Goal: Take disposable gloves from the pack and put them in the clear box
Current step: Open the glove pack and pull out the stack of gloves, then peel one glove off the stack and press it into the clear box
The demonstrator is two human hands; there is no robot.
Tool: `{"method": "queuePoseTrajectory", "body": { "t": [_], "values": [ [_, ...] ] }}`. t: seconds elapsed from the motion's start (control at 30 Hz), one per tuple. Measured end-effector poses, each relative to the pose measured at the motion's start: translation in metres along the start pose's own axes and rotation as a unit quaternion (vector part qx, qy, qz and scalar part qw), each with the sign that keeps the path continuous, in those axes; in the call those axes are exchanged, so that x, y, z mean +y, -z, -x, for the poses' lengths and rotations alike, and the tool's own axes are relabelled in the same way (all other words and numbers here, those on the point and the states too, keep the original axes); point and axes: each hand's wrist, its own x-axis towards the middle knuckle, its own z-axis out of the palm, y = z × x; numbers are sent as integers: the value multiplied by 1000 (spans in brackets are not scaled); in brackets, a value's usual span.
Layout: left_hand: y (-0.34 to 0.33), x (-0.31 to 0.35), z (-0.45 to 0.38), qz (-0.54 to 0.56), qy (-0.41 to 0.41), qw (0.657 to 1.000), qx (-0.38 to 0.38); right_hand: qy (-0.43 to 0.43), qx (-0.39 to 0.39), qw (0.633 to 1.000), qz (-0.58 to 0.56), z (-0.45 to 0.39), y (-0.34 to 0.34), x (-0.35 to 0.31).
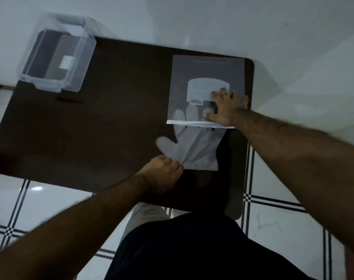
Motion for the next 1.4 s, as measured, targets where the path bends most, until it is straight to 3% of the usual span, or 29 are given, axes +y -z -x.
{"method": "queuePoseTrajectory", "body": {
  "t": [0.5,0.73,0.93,1.13,1.4],
  "values": [
    [20,12,122,28,58,997,-39,108,160,981,23,91,-60,-106],
    [29,-6,158,32,32,998,-47,145,160,976,24,160,-134,-173],
    [33,-17,187,16,11,998,-64,92,129,987,24,187,-186,-211],
    [39,-17,218,14,29,998,-45,104,108,988,43,190,-180,-214],
    [53,-17,240,48,95,993,-47,153,81,973,156,169,-155,-202]
  ]
}}
